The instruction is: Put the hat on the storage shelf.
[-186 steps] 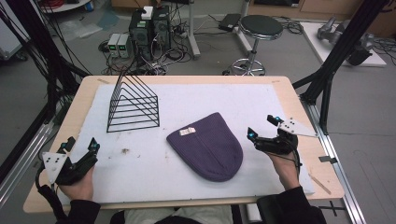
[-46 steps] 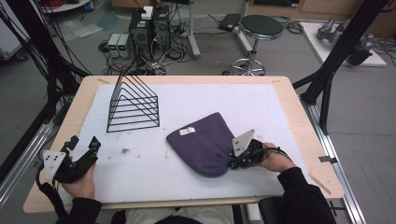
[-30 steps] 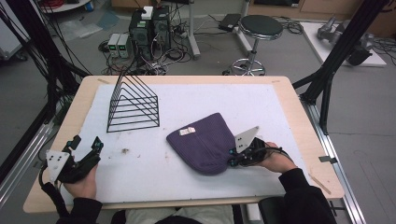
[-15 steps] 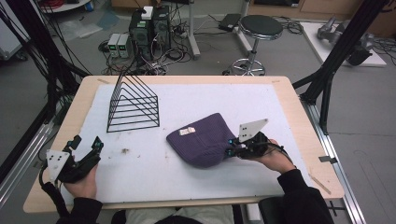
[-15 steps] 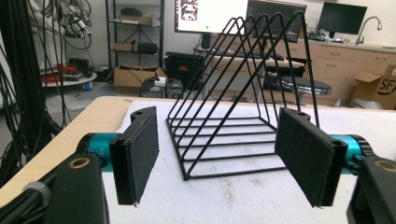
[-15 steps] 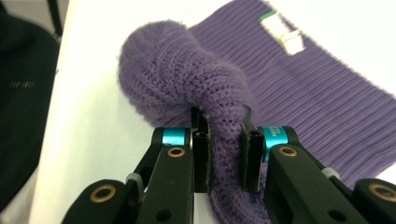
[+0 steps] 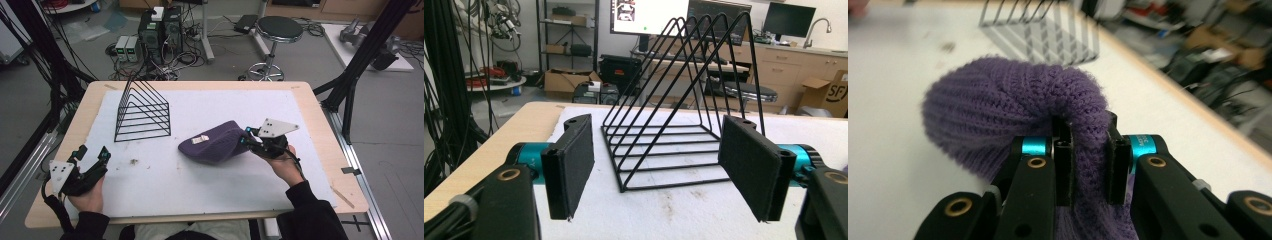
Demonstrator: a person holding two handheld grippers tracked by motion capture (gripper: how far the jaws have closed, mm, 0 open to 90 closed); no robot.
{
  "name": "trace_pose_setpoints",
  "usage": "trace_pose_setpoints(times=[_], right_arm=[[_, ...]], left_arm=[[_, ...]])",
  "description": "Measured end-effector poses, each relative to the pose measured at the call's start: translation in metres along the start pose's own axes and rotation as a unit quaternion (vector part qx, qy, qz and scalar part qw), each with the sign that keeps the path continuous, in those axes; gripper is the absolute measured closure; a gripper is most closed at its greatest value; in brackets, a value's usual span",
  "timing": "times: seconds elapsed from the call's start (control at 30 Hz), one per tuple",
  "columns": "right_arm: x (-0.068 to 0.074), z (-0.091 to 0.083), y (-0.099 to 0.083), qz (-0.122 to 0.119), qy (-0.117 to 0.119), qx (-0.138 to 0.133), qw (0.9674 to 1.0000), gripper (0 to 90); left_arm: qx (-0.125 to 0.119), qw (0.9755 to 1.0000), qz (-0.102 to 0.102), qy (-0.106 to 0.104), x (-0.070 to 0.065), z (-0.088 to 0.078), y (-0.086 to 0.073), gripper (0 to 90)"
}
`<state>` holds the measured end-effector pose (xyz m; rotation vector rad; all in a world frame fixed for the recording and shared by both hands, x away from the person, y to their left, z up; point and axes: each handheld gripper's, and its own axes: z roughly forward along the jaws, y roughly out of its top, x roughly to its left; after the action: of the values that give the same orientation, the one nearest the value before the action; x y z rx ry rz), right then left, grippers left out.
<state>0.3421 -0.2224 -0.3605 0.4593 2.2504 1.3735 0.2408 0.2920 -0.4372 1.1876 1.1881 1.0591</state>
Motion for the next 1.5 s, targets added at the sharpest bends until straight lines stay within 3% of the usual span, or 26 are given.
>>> trace_pose_setpoints(times=[0.2,0.33,0.5,0.63,0.8,1.0,1.1,1.13,1.37,1.5], right_arm=[[-0.002,-0.003,0.004,0.021,-0.035,-0.035,0.9985,79.5],[-0.005,-0.010,0.008,0.047,-0.068,-0.074,0.9938,79.4],[-0.012,-0.020,0.013,0.085,-0.099,-0.127,0.9834,79.3],[-0.017,-0.027,0.013,0.115,-0.109,-0.174,0.9719,79.2],[-0.021,-0.032,0.014,0.118,-0.113,-0.213,0.9632,79.1],[-0.028,-0.040,0.032,0.114,-0.119,-0.220,0.9614,79.1],[-0.032,-0.041,0.042,0.108,-0.124,-0.206,0.9646,79.1],[-0.033,-0.042,0.045,0.103,-0.128,-0.211,0.9636,79.1],[-0.044,-0.042,0.061,0.111,-0.122,-0.205,0.9647,79.1],[-0.050,-0.043,0.080,0.111,-0.110,-0.204,0.9665,79.1]], left_arm=[[0.001,1.0000,-0.001,-0.001,0.000,0.001,0.000,30.6],[0.002,1.0000,0.000,-0.003,-0.001,0.001,0.000,30.6],[0.001,1.0000,0.000,-0.005,-0.001,0.002,0.000,30.6],[0.002,1.0000,0.000,-0.006,-0.002,0.003,-0.001,30.6],[0.003,1.0000,0.001,-0.008,-0.002,0.004,-0.001,30.6],[0.002,0.9999,0.000,-0.015,-0.003,0.005,-0.001,30.6],[0.004,0.9998,-0.002,-0.022,-0.004,0.007,0.000,30.6],[0.004,0.9997,-0.002,-0.025,-0.005,0.007,0.000,30.6],[0.002,0.9990,0.008,-0.043,-0.009,0.010,0.004,30.9],[0.002,0.9975,0.020,-0.067,-0.014,0.014,0.008,32.6]])
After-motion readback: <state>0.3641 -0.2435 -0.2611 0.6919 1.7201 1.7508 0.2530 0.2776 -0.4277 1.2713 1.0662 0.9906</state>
